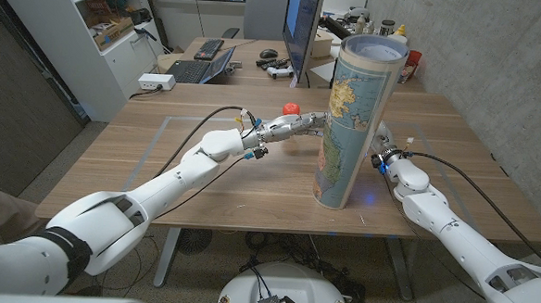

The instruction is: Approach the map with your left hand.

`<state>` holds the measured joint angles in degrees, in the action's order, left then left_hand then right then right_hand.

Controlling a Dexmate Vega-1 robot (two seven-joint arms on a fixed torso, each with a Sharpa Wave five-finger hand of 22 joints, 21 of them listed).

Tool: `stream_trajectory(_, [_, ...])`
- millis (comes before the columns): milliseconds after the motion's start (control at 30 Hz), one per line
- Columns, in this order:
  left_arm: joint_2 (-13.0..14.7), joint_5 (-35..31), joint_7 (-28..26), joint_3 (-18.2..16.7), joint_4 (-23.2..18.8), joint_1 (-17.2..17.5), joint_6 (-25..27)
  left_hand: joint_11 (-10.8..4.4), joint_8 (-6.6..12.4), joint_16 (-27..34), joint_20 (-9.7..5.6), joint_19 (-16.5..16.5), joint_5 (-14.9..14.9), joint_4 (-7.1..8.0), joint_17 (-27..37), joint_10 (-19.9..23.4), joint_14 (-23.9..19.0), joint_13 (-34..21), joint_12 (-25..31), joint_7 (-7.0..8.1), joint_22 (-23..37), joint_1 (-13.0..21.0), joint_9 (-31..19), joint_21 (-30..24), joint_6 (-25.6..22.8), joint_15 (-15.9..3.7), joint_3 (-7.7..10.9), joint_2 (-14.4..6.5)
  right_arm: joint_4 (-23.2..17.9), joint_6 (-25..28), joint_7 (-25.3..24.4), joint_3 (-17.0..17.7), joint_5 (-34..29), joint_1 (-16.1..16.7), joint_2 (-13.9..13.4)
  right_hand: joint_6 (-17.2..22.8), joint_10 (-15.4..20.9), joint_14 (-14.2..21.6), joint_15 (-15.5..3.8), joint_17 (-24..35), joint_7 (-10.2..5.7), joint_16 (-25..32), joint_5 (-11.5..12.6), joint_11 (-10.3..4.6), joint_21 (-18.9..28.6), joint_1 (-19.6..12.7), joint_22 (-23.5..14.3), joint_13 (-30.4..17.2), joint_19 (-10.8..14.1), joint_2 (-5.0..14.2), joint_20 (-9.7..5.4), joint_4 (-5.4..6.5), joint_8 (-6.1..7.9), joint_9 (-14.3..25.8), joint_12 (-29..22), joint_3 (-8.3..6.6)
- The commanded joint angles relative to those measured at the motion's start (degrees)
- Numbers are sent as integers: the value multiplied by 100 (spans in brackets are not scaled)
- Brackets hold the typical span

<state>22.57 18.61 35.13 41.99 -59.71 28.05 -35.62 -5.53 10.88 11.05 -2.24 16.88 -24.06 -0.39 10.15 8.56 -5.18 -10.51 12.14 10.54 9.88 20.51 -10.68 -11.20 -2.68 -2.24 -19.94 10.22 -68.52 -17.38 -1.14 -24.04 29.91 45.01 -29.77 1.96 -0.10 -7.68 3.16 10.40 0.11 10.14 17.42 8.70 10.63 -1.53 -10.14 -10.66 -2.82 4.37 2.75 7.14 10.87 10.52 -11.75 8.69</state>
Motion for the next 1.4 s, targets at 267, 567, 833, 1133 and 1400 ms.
stream_trajectory(267, [-237, 60, 273, 74, 418, -165, -247, 1, -23, -11, -244, 42, 93, 19, 15, 61, -62, -21, -2, 28, 14, -81, -15, 2, 92, -423, -19, 0, -1, -155, -108, 61, -3, 36, 51, 47, -5, -40, -27, 9, 1, 38, -12, -11, 44, 47, -18, -18, -57, -23, -34, 7, 41, 24, -47, 60])
stream_trajectory(567, [-441, 110, 470, 111, 817, -310, -447, -12, -14, -8, -246, 44, 141, 23, 15, 69, -77, -21, -6, 28, 14, -112, -16, 5, 94, -422, -19, 1, -58, -94, -178, 58, -45, 50, 21, 44, -5, -57, -30, 8, -4, 33, -6, -23, 45, 53, -18, -17, -63, -33, -35, 12, 35, 24, -50, 73])
stream_trajectory(833, [-458, 101, 568, 135, 840, -348, -472, -7, -7, -9, -246, 45, 178, 28, 15, 82, -83, -21, -6, 27, 14, -138, -16, 7, 92, -417, -17, -2, -99, 32, -259, 41, -103, 53, -29, 45, -6, -55, -31, 8, 1, 36, 0, -20, 46, 57, -18, -16, -68, -36, -32, 18, 33, 24, -52, 82])
stream_trajectory(1133, [-504, 95, 621, 150, 929, -315, -644, -12, 0, -12, -260, 52, 224, 39, 15, 95, -85, -21, -8, 26, 15, -181, -16, 6, 91, -421, -13, -13, -111, 124, -324, 10, -162, 37, -46, 31, -9, -59, -29, 7, 4, 36, 4, -5, 44, 58, -18, -16, -79, -29, -25, 22, 25, 24, -52, 84])
stream_trajectory(1400, [-468, 113, 668, 148, 869, -245, -787, -13, 4, -12, -276, 53, 261, 45, 15, 99, -91, -22, -13, 32, 14, -211, -16, 8, 94, -423, -10, -15, -85, 141, -324, -44, -258, 8, -79, 28, -21, -66, -28, 7, 18, 35, 8, -3, 43, 58, -18, -16, -85, -22, -18, 26, 23, 24, -48, 85])
